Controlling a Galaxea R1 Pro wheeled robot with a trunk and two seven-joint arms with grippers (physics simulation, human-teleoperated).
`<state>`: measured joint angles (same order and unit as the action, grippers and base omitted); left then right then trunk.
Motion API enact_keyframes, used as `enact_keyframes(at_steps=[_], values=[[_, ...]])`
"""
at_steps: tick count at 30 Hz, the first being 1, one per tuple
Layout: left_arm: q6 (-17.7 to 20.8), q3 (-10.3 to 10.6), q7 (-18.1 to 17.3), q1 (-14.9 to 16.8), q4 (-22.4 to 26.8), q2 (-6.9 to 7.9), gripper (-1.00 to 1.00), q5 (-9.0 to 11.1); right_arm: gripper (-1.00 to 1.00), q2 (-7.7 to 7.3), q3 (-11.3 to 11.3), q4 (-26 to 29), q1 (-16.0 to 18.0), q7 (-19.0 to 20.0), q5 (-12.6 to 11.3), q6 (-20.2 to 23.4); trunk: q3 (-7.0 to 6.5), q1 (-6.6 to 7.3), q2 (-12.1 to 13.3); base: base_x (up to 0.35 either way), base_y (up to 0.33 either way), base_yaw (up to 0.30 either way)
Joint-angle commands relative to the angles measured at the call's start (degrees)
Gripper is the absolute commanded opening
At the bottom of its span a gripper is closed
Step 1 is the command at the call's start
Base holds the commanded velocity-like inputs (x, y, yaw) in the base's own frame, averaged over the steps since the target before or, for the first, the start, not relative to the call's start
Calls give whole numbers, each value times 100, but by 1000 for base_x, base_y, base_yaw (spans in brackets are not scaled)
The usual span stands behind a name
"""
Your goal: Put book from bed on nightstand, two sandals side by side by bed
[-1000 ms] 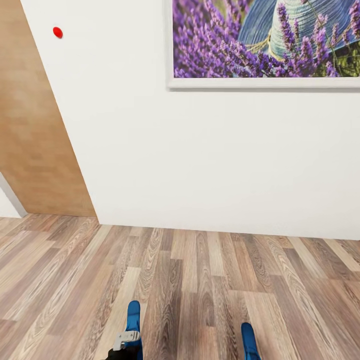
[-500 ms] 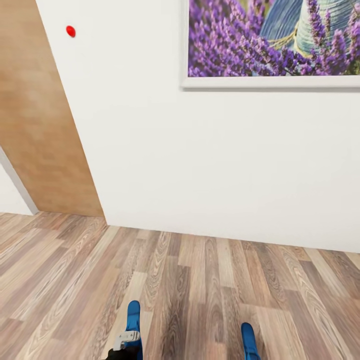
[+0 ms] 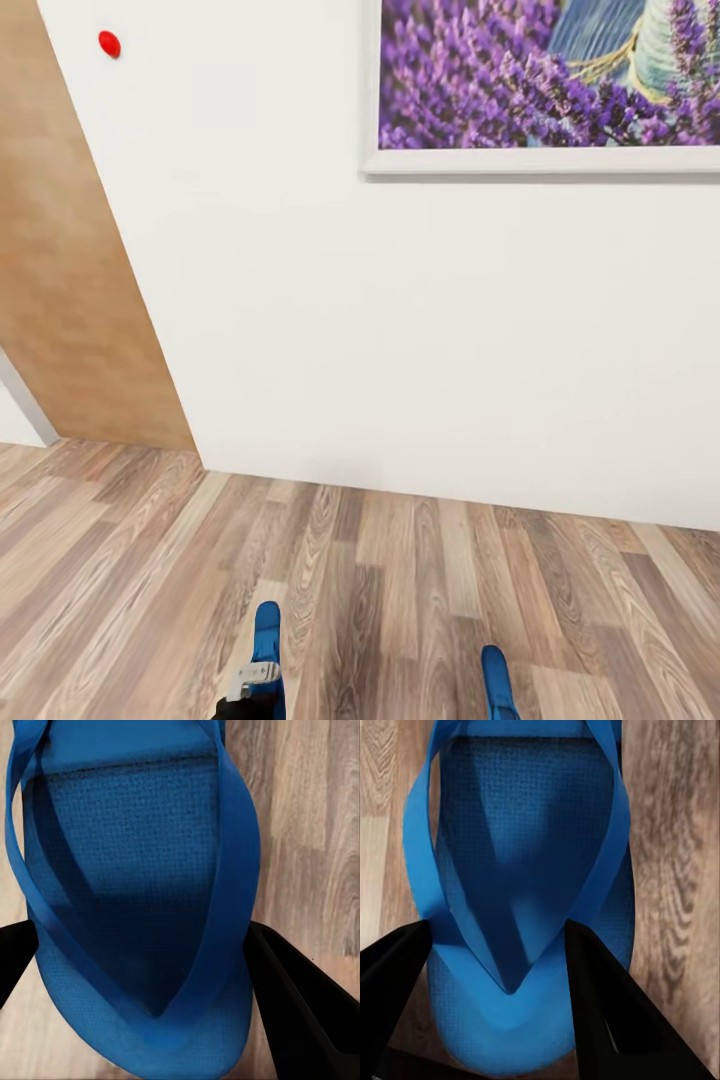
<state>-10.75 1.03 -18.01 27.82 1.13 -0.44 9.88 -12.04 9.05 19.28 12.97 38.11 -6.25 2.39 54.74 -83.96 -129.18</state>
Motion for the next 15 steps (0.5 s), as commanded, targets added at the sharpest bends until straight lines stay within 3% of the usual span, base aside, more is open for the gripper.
enact_keyframes(at_steps=[1,9,15], values=[[-10,12,-16,4,-7,0,-100,49,-100,0,18,-3,3,30,-43,25,5,-2,-2,333,0,0],[-11,12,-13,4,-7,0,-100,49,-100,0,17,-3,4,30,-43,25,5,-2,-2,332,0,24],[-12,12,-18,4,-7,0,-100,49,-100,0,25,-3,2,30,-43,25,5,-2,-2,332,0,218]])
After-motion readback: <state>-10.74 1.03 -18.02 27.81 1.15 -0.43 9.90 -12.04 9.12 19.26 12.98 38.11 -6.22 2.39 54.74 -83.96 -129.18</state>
